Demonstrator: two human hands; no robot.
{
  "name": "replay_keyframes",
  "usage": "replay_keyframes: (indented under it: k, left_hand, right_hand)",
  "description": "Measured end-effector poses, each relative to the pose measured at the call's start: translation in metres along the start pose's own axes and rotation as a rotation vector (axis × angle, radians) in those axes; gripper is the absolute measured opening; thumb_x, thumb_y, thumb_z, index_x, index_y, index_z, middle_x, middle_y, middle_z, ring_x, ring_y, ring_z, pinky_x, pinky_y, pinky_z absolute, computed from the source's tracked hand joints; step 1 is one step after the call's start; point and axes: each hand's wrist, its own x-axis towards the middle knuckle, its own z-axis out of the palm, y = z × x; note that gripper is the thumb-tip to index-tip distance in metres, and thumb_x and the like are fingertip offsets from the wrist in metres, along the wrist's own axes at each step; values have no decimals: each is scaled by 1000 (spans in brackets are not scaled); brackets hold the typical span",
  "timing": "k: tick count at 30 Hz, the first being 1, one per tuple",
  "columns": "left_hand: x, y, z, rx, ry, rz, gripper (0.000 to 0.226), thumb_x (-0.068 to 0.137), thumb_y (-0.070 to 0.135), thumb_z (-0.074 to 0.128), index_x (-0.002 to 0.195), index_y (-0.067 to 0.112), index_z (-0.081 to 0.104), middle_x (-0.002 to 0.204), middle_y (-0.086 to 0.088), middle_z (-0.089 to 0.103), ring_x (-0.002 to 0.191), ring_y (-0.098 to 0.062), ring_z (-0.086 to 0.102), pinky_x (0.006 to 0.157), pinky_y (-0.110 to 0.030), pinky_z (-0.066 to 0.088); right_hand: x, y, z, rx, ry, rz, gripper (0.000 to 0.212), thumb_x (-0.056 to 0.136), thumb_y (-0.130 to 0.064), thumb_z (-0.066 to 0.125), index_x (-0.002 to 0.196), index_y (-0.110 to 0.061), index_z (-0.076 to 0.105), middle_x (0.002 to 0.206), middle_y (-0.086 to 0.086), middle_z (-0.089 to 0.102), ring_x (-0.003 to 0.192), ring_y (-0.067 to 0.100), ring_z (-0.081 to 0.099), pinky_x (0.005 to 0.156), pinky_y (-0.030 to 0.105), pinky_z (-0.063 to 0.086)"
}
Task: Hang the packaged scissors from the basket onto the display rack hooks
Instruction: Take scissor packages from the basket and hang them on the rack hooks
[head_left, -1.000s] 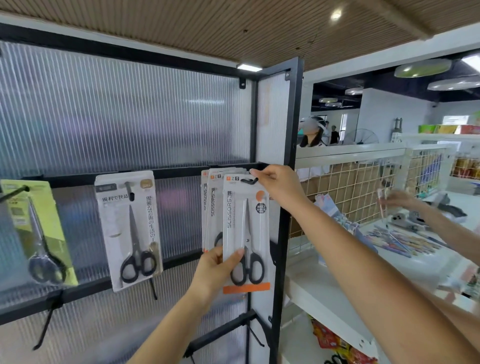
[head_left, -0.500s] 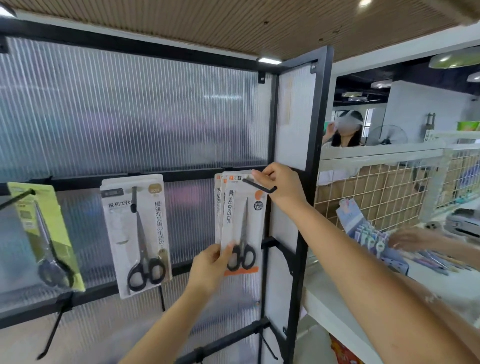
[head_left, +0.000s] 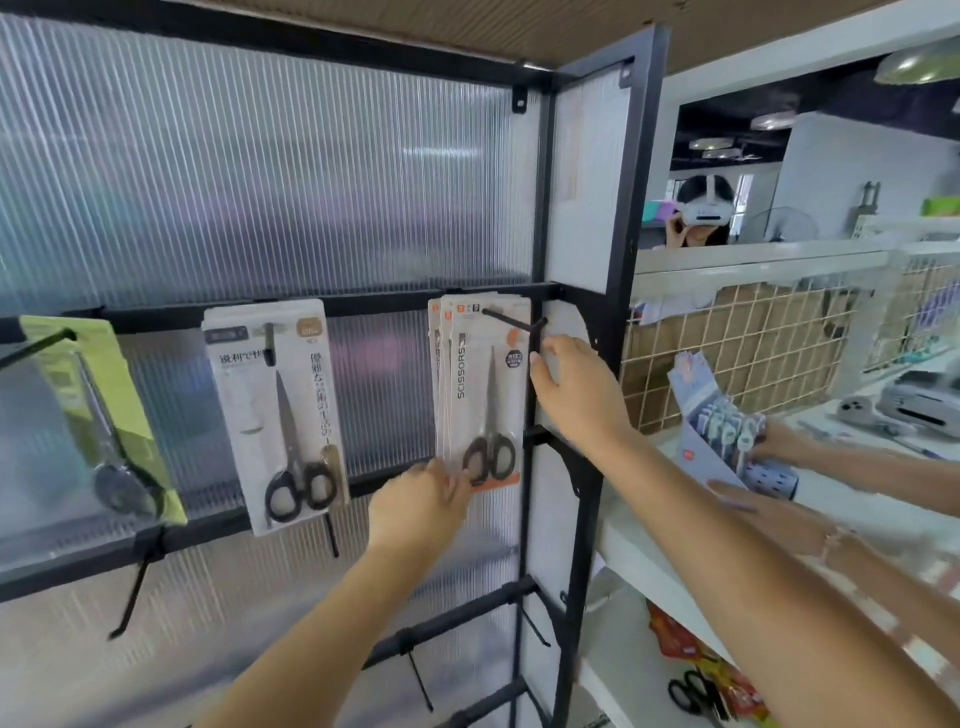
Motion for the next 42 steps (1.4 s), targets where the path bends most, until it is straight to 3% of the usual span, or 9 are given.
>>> replay_keyframes:
  k: [5, 8, 13, 17, 21, 27, 33, 36, 42]
  left_hand:
    - [-16, -5, -24, 187, 31, 301, 34, 100, 31, 31, 108, 9, 57, 107, -5, 62, 99, -24, 56, 72, -30, 35]
    - [-27, -2, -39, 157, 33, 397, 33, 99, 26, 33, 113, 6, 56, 112, -10, 61, 105, -28, 54, 83, -33, 38]
    - [-74, 6, -47, 19, -45, 546, 34, 97, 26, 37, 116, 2, 54, 116, -17, 58, 108, -35, 52, 86, -37, 39]
    - [-146, 10, -33, -84, -138, 725, 31, 97, 24, 40, 108, 0, 56, 111, -18, 60, 106, -35, 52, 79, -37, 38]
    - [-227, 12, 1, -116, -301, 890, 32, 97, 24, 39, 115, 1, 52, 117, -19, 57, 110, -34, 50, 83, -39, 40]
    - [-347, 29, 51, -109, -533, 1126, 36, 99, 26, 37, 120, 1, 51, 121, -18, 55, 116, -31, 48, 89, -37, 39]
    - [-425, 33, 105, -76, -760, 1156, 31, 97, 24, 41, 114, 1, 54, 117, -17, 57, 110, -33, 52, 89, -40, 41]
    - [-448, 35, 137, -25, -842, 1141, 28, 95, 21, 43, 108, 0, 56, 111, -19, 60, 104, -34, 55, 81, -40, 42]
    - [-481, 50, 207, 96, -1029, 1048, 33, 97, 22, 40, 117, 0, 54, 118, -20, 58, 108, -36, 55, 85, -42, 43]
  right_hand:
    - [-43, -17, -7, -243, -149, -66, 38, 98, -28, 40, 127, -3, 48, 121, 15, 55, 107, 30, 55, 87, 38, 45]
    - [-75, -41, -15, -293, -142, -82, 41, 99, -27, 40, 133, -3, 45, 127, 14, 53, 112, 29, 54, 90, 35, 40]
    - [-151, -72, -28, -345, -127, 16, 40, 97, -25, 41, 131, -3, 47, 128, 15, 53, 114, 32, 52, 90, 36, 38]
    - [-246, -77, -35, -409, -133, 217, 35, 95, -23, 45, 119, 2, 51, 117, 21, 56, 104, 37, 54, 83, 39, 39]
    - [-357, -73, -43, -463, -153, 444, 29, 94, -22, 45, 111, 0, 52, 113, 18, 56, 99, 35, 55, 72, 35, 34]
    - [-506, -70, -64, -540, -248, 823, 41, 99, -26, 39, 132, -2, 42, 130, 17, 49, 117, 33, 49, 94, 37, 36]
    - [-618, -55, -73, -534, -356, 1115, 36, 98, -23, 40, 124, 1, 46, 124, 20, 51, 109, 37, 52, 87, 41, 42]
    - [-661, -40, -71, -497, -441, 1176, 34, 100, -19, 35, 124, 1, 49, 125, 20, 51, 111, 36, 50, 89, 42, 43]
    - [-726, 20, -49, -308, -475, 1359, 27, 95, -19, 41, 115, -3, 51, 119, 15, 55, 104, 34, 53, 87, 40, 40]
